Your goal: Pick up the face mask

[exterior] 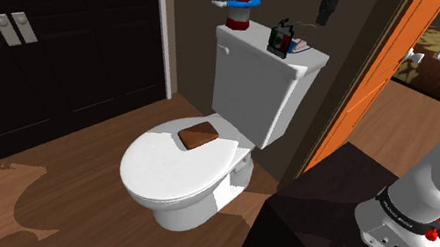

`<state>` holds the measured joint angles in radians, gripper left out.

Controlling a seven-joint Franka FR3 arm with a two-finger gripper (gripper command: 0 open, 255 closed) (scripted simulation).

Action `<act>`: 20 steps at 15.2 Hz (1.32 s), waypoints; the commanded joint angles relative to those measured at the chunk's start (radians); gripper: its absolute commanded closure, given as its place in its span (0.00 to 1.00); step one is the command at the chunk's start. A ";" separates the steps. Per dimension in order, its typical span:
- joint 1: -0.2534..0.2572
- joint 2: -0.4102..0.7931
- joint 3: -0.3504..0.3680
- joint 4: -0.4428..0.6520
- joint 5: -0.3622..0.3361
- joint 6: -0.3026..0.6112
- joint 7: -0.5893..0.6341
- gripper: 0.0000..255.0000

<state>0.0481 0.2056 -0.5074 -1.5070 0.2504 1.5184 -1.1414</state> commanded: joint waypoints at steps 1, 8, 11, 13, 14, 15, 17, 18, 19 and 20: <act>-0.046 0.140 0.007 0.176 0.069 -0.082 -0.092 0.00; -0.039 0.133 0.016 0.087 0.064 0.000 -0.106 0.00; -0.036 0.132 0.016 0.064 0.064 0.021 -0.110 0.00; -0.036 0.133 0.016 0.067 0.064 0.019 -0.109 1.00; -0.036 0.132 0.016 0.067 0.064 0.019 -0.109 1.00; -0.036 0.132 0.016 0.067 0.064 0.019 -0.109 1.00; -0.036 0.133 0.016 0.067 0.064 0.019 -0.109 1.00; -0.036 0.133 0.016 0.067 0.064 0.019 -0.109 1.00; -0.036 0.132 0.016 0.067 0.064 0.019 -0.109 1.00; -0.036 0.133 0.016 0.067 0.064 0.019 -0.109 1.00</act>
<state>0.0119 0.3381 -0.4910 -1.4403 0.3148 1.5374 -1.2505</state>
